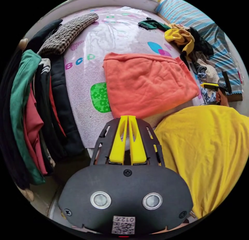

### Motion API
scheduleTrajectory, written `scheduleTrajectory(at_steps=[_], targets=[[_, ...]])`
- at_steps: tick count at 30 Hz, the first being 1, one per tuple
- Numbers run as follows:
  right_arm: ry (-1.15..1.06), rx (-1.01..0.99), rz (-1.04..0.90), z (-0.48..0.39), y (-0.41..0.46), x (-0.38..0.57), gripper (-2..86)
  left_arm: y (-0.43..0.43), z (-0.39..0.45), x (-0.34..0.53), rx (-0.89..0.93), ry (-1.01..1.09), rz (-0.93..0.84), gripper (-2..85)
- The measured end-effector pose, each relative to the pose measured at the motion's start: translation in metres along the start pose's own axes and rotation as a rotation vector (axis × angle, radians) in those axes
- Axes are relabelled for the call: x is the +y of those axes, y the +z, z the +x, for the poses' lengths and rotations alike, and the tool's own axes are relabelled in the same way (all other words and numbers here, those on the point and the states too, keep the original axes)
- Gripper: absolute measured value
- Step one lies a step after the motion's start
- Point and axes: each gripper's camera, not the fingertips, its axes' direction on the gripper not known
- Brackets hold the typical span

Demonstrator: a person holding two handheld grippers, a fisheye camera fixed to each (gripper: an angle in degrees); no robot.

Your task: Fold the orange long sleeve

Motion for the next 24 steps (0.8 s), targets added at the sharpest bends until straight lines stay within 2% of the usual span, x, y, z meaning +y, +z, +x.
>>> scheduleTrajectory(at_steps=[4, 8, 10, 13, 18, 21, 24], targets=[[0.129, -0.069, 0.044, 0.047, -0.007, 0.036, 0.8, 0.012, 0.048, -0.043, 0.025, 0.209, -0.023, 0.4], [0.132, -0.08, 0.018, 0.05, 0.009, 0.041, 0.8, 0.031, 0.095, -0.08, 0.011, 0.407, -0.076, 0.3], [0.116, -0.065, -0.005, 0.051, 0.024, 0.037, 0.7, 0.056, 0.113, -0.097, -0.045, 0.492, -0.162, 0.3], [0.114, -0.012, -0.076, 0.061, 0.056, 0.026, 0.5, 0.094, 0.114, -0.105, -0.125, 0.52, -0.278, 0.3], [0.107, -0.024, -0.127, 0.077, 0.071, 0.021, 0.2, 0.1, 0.09, -0.108, -0.052, 0.463, -0.277, 0.3], [0.11, 0.006, -0.138, 0.085, 0.051, 0.022, 0.3, 0.079, 0.071, -0.104, -0.029, 0.405, -0.213, 0.3], [0.067, 0.129, -0.034, 0.076, 0.015, 0.02, 0.5, 0.059, 0.055, -0.098, -0.061, 0.371, -0.135, 0.3]])
